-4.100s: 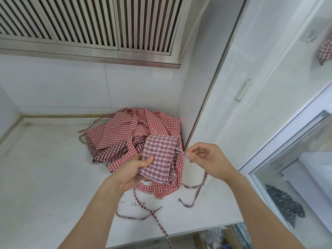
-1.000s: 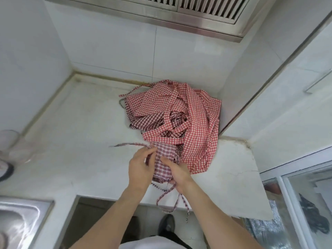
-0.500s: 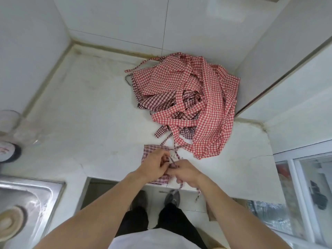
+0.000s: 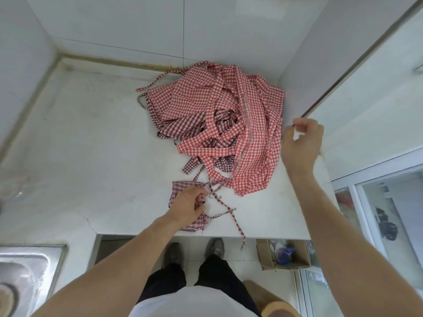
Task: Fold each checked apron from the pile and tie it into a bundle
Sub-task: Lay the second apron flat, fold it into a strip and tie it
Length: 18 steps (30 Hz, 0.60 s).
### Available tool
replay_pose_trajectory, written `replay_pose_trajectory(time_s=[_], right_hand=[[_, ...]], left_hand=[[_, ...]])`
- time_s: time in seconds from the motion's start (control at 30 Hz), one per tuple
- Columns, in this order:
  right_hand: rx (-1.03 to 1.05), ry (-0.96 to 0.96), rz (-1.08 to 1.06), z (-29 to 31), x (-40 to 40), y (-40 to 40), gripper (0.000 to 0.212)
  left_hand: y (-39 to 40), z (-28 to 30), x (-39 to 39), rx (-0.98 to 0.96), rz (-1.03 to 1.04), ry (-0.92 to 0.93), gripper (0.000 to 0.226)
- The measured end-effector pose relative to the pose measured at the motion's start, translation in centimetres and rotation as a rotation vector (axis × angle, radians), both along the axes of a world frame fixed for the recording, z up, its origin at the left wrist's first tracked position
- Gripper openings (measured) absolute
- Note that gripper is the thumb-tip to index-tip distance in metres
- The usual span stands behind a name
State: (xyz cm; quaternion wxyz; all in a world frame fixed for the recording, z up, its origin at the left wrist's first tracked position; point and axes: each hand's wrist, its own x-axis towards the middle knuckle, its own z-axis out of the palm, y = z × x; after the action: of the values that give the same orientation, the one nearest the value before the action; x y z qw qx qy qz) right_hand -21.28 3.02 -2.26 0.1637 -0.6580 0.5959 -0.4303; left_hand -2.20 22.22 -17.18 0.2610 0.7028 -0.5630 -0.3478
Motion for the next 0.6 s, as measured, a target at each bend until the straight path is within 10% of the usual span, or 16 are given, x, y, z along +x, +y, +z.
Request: replay_pose_trajectory(time_s=[0.23, 0.6], right_hand=[[1.148, -0.094, 0.318, -10.0, 3.8, 11.9, 0.017], [1.305, -0.443, 0.054, -13.6, 6.8, 11.0, 0.028]], left_hand=[[-0.7, 0.7, 0.2, 0.06, 0.169, 0.233, 0.017], [-0.7, 1.7, 1.7, 0.08, 0.378, 0.58, 0.015]])
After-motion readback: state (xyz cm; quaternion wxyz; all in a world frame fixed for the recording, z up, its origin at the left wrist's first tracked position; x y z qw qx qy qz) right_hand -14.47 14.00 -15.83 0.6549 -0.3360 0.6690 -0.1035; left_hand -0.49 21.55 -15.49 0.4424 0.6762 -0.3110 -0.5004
